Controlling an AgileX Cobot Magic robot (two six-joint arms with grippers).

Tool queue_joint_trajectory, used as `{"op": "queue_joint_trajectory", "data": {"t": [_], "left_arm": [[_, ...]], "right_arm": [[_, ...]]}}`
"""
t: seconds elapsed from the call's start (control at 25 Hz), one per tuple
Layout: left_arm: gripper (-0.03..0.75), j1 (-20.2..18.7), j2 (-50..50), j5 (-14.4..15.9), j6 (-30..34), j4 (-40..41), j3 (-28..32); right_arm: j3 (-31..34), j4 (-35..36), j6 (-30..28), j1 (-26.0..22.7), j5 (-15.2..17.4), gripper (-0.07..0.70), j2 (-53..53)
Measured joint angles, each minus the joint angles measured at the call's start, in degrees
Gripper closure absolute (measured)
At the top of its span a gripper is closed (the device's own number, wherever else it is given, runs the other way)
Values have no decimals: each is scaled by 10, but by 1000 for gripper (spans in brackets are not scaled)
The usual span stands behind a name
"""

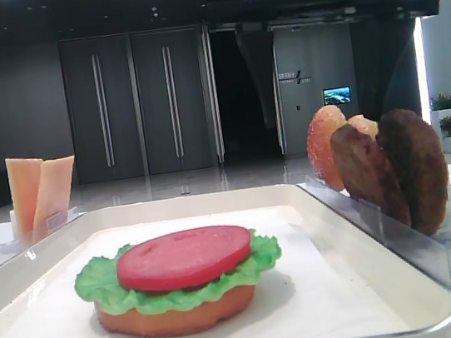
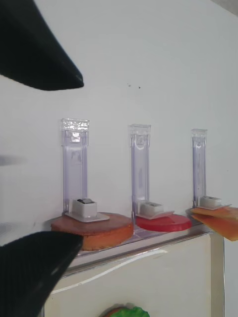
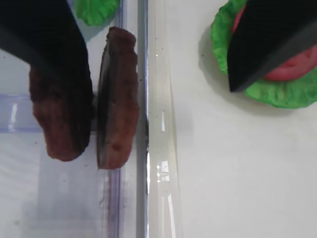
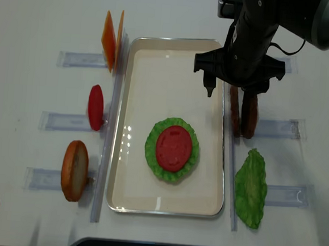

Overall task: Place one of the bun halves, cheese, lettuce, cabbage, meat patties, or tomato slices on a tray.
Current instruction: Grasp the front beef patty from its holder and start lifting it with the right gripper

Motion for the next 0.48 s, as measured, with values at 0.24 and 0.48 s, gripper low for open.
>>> {"op": "queue_joint_trajectory", "data": {"t": [0.24,0.48], "left_arm": [[21,0,0,0,0,0,0],[21,0,0,0,0,0,0]], "right_arm": [[0,1,0,0,2,55,5],[0,0,0,0,6,55,25]]}}
